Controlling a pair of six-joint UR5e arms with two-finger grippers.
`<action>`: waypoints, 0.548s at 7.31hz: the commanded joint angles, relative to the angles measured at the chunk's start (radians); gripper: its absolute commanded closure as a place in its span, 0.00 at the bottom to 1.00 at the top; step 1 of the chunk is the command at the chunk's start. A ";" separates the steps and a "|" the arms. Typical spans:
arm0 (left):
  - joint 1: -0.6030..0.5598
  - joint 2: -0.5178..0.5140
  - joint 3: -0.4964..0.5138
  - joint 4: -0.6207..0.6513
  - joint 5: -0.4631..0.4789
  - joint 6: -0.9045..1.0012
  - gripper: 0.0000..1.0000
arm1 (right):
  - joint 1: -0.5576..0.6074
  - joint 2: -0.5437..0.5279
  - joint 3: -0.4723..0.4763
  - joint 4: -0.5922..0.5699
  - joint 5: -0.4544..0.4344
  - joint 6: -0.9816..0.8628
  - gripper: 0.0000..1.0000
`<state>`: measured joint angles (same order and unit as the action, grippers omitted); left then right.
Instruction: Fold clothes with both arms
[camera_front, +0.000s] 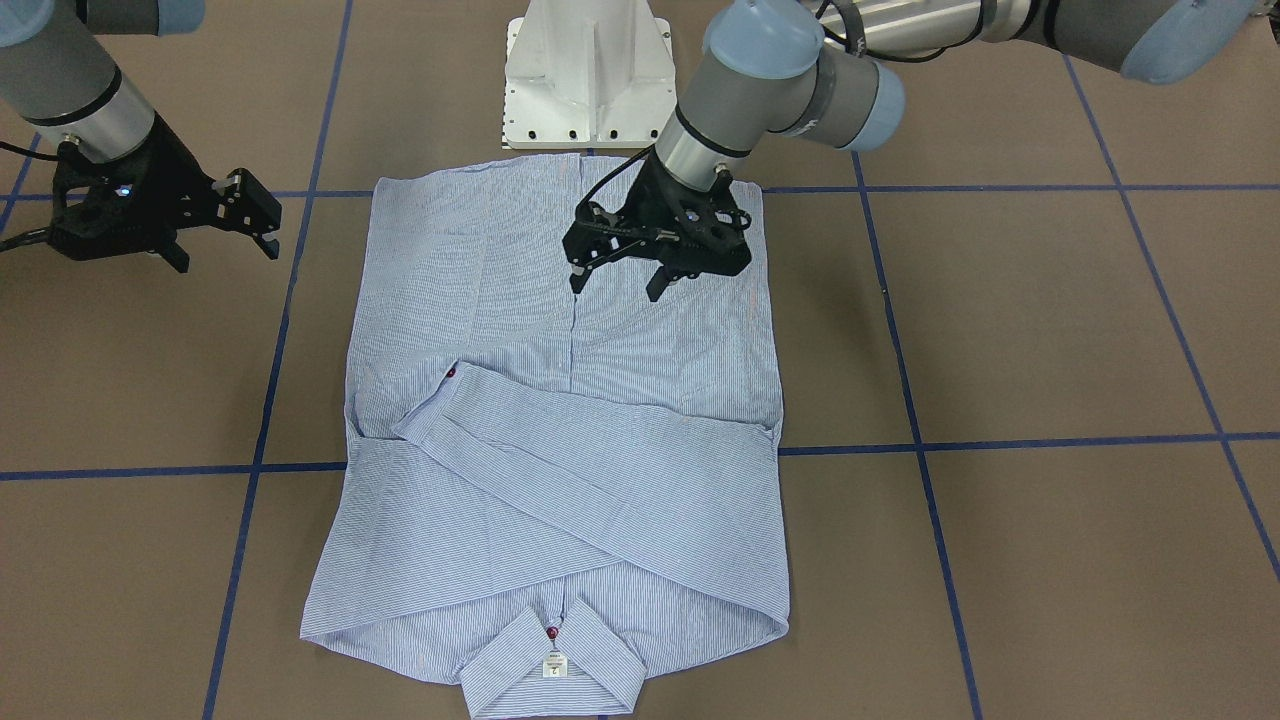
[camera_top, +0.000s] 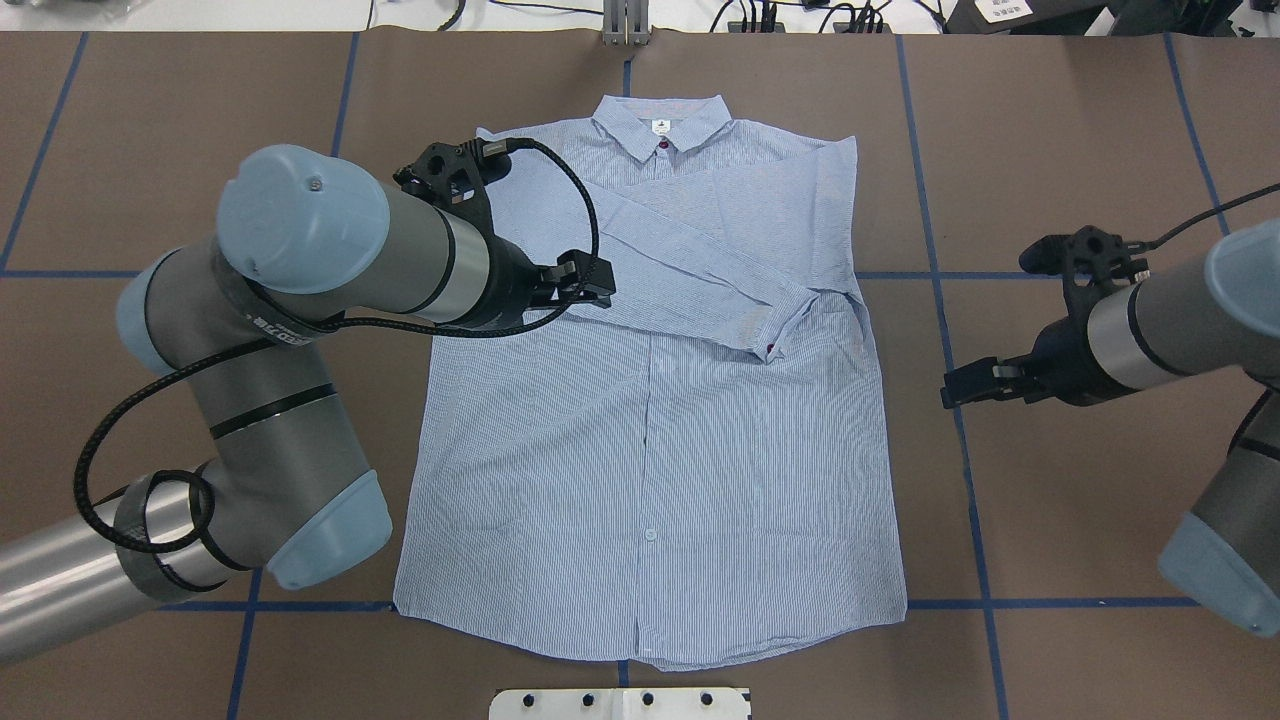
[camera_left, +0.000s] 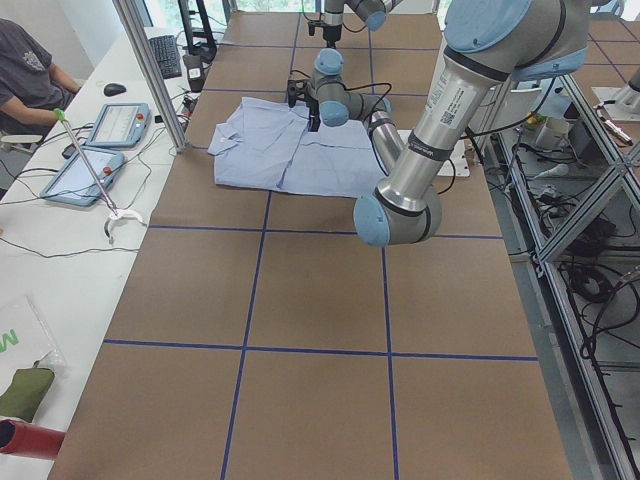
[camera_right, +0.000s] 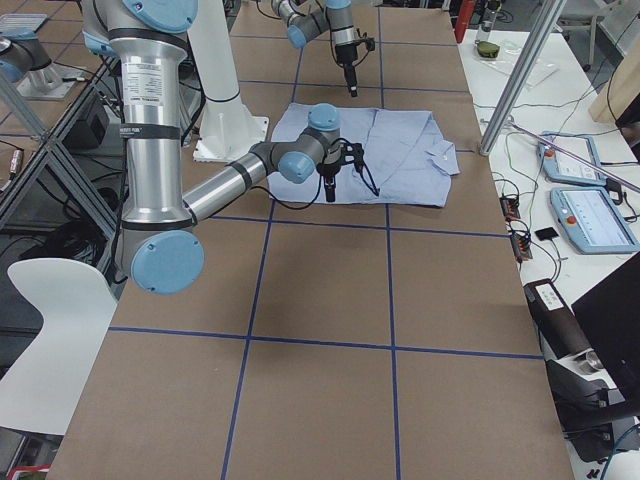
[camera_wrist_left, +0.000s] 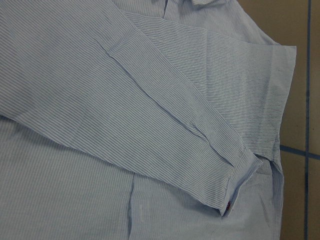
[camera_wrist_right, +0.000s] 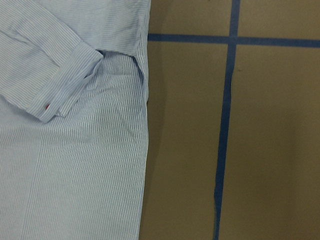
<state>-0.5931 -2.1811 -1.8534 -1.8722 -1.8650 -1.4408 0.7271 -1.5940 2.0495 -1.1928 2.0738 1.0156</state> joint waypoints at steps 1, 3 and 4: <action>-0.007 0.018 -0.047 0.038 0.001 0.013 0.00 | -0.102 -0.030 -0.012 0.065 -0.056 0.117 0.00; -0.007 0.018 -0.050 0.038 0.003 0.013 0.00 | -0.194 -0.026 -0.014 0.059 -0.099 0.223 0.00; -0.007 0.020 -0.052 0.038 0.003 0.013 0.00 | -0.245 -0.021 -0.012 0.056 -0.125 0.288 0.00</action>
<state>-0.5996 -2.1629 -1.9029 -1.8352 -1.8625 -1.4283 0.5447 -1.6195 2.0363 -1.1333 1.9805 1.2240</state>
